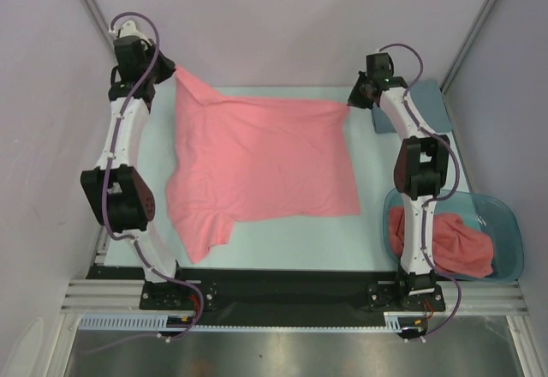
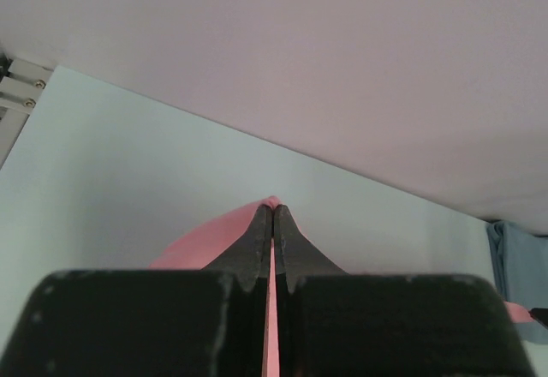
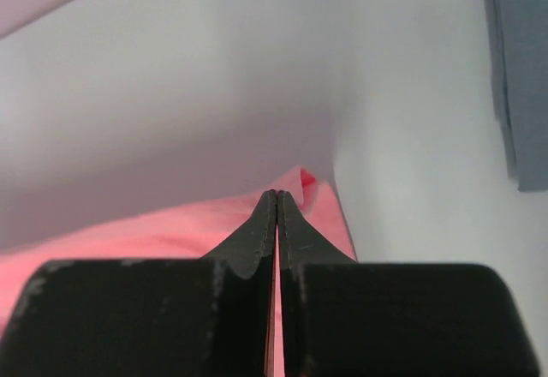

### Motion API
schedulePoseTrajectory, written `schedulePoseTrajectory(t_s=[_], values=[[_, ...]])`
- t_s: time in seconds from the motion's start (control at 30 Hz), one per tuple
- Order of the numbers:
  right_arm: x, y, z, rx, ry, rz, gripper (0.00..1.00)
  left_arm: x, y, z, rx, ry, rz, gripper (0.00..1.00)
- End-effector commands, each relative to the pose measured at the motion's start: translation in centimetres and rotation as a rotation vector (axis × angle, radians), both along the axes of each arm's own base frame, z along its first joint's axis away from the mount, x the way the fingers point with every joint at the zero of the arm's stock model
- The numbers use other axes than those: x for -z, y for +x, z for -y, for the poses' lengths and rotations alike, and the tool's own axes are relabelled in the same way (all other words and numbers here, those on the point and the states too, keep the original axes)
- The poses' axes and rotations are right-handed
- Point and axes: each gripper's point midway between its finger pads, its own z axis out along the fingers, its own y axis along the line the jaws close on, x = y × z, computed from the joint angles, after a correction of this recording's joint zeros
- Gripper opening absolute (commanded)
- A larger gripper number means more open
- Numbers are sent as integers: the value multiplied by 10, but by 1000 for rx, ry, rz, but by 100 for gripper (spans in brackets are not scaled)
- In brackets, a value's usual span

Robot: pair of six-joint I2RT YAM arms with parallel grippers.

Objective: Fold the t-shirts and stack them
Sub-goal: Flatten the tshirt out

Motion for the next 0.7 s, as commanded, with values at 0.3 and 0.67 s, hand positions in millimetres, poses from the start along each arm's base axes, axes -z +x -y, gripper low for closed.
schedulePoseTrajectory(t_s=[0.3,0.67], values=[[-256,-67,10,15,-63,548,0,-196,-126,6,-26,59,459,0],[-475,-203,-29,-153,-159,1220,0,-360,-282,14,-49,305,861,0]])
